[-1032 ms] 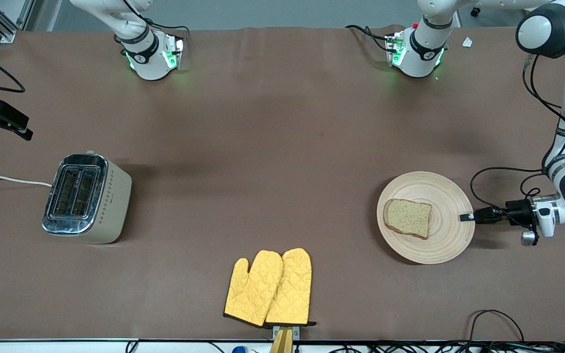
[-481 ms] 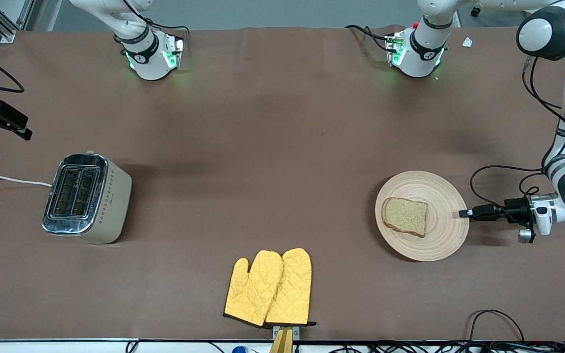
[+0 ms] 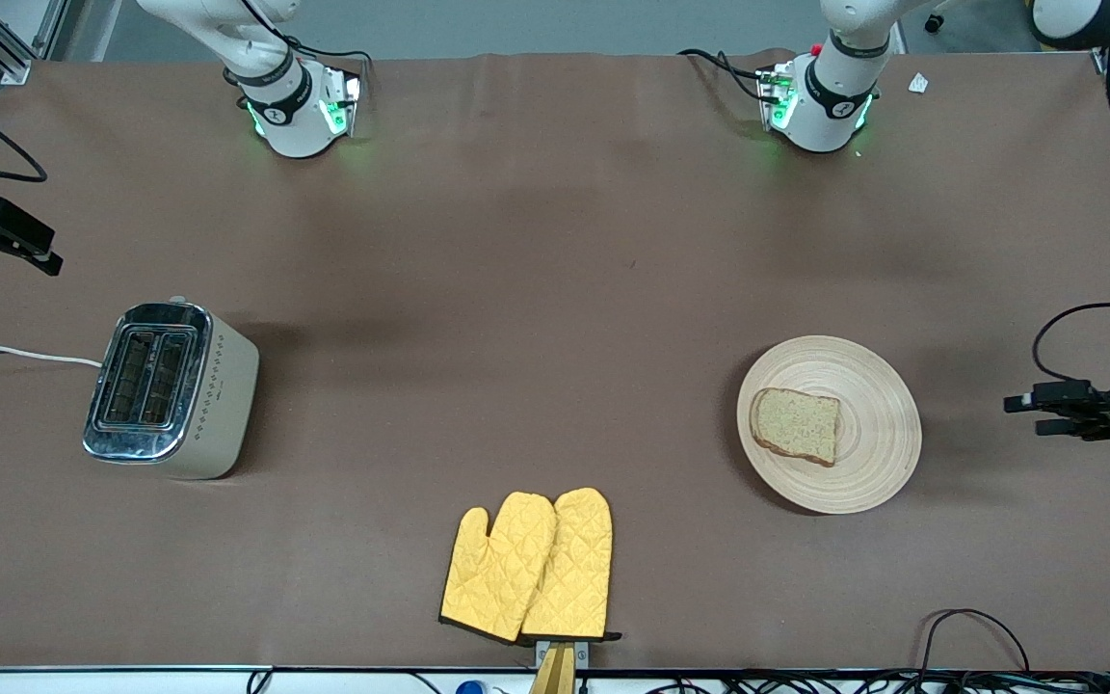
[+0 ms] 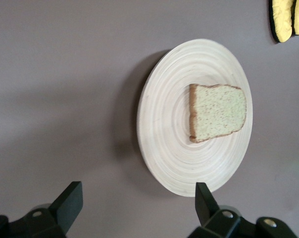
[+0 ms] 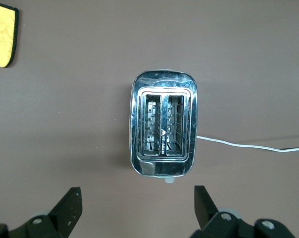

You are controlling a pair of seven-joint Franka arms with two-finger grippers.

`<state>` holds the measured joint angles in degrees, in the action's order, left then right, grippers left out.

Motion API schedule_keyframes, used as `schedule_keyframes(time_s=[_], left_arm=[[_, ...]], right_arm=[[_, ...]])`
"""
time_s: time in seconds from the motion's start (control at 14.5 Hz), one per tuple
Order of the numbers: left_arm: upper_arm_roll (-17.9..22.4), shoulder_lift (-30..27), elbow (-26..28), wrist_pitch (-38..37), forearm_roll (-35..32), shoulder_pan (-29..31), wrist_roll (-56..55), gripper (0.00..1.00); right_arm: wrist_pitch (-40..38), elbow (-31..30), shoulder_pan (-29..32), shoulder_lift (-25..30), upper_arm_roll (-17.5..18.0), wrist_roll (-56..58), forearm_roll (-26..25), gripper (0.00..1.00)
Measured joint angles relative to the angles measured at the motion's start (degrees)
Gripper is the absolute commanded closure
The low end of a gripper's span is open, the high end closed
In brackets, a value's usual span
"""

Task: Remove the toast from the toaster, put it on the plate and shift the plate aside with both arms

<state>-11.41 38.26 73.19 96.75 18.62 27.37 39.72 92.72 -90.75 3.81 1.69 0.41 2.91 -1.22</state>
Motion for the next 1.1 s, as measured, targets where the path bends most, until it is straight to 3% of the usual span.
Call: schedule_keyframes(time_s=[0.48, 0.83, 1.1], left_arm=[[-0.2, -17.2, 0.2, -3.0, -14.4, -19.6, -24.4, 0.00], [0.3, -24.0, 0.6, -10.7, -18.2, -21.8, -29.2, 0.00], [0.5, -25.0, 0.8, -13.1, -19.3, -21.6, -31.1, 0.00]], right_arm=[[0.0, 0.0, 0.0, 0.0, 0.0, 0.0, 0.0, 0.00], [-0.1, 0.1, 0.0, 0.0, 0.0, 0.0, 0.0, 0.00], [-0.1, 0.1, 0.0, 0.0, 0.0, 0.0, 0.0, 0.00]])
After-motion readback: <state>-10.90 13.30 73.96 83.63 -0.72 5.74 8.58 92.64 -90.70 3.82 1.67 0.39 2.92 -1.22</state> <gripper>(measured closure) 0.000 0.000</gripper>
